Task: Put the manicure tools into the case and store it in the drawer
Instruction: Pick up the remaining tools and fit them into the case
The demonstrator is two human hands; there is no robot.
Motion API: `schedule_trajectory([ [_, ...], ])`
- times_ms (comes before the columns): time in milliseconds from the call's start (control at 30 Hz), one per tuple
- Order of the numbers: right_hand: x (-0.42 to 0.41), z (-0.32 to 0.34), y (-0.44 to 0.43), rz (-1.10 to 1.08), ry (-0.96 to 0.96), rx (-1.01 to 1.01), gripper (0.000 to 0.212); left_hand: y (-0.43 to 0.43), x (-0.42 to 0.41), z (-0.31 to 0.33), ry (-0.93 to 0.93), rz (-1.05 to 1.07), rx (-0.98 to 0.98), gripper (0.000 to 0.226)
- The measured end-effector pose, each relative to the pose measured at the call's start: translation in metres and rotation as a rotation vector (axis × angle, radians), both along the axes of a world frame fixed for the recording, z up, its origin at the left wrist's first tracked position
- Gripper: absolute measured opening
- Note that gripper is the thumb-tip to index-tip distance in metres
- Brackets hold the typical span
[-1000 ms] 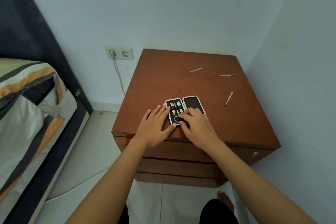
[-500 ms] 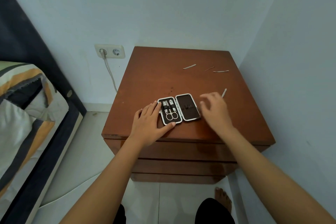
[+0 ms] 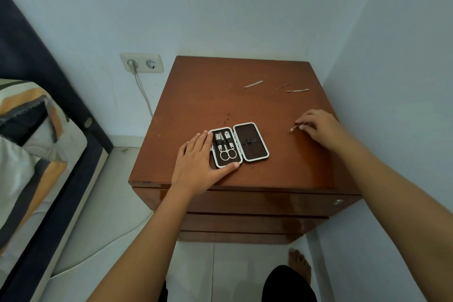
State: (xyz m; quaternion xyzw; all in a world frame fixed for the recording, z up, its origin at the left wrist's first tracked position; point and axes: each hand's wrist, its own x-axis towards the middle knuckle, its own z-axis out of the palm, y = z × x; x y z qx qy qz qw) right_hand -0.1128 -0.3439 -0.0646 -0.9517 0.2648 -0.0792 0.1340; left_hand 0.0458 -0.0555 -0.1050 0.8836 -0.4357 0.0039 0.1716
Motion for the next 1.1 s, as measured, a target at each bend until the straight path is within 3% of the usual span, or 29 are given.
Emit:
schedule_trajectory([
  [133,0.004,-0.001,0.011,-0.024,-0.033,-0.003,0.012,0.000,0.000,0.000,0.002,0.005,0.008,0.108],
  [267,0.013,0.006,0.037,-0.114,-0.245,0.214,0.005,0.000,0.000,0.000,0.006,0.005,0.013,0.107],
  [433,0.047,0.017,0.078,-0.088,-0.505,0.466,0.027,0.000,-0.001,0.001,0.001,0.006,0.018,0.107],
  [600,0.078,0.016,0.096,0.035,-0.449,0.523,0.054,0.000,0.000,0.000,0.008,0.008,0.005,0.108],
  [967,0.091,0.007,0.079,0.048,-0.269,0.545,0.055,-0.001,0.000,-0.001,0.004,0.011,0.002,0.109],
  [1100,0.089,0.003,0.078,0.026,-0.356,0.630,0.052,0.000,0.000,0.000,0.001,0.009,0.001,0.108],
])
